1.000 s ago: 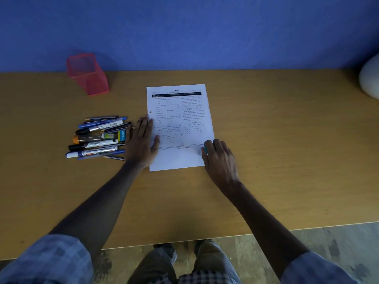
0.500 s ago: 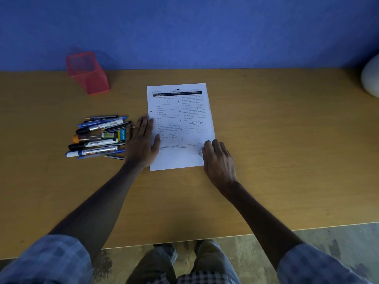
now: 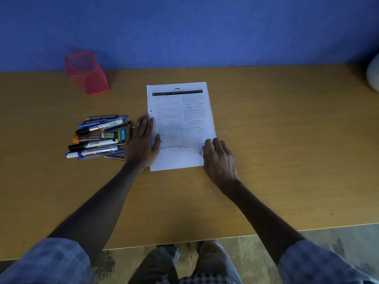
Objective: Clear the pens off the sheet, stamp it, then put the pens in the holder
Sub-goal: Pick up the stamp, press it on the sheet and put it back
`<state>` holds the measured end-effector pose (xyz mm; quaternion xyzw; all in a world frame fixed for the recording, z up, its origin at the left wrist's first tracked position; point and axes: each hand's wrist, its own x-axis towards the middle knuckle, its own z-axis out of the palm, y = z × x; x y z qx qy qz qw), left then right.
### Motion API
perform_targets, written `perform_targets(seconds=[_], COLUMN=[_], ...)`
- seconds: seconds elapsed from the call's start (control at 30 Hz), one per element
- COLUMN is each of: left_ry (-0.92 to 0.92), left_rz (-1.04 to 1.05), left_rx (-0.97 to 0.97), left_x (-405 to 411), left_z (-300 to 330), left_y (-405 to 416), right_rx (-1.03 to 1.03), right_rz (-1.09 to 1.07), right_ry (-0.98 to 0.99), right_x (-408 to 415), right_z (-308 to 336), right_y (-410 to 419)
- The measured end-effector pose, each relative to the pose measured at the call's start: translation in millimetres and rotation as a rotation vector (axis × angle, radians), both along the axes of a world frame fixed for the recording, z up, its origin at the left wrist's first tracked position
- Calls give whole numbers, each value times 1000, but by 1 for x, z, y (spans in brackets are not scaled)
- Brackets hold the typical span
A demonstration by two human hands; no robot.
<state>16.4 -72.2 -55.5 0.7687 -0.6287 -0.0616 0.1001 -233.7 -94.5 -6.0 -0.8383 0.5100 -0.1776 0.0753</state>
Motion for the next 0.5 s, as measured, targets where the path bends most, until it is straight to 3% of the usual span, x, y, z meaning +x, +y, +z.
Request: perform_targets(seconds=[0.5], left_ry=[-7], left_rz=[5], left_rx=[13], left_x=[0], left_z=[1], left_y=[0], right_rx=[-22], right_rz=[-32], right_ry=[-40], right_x=[3], right_z=[-4], right_y=[0])
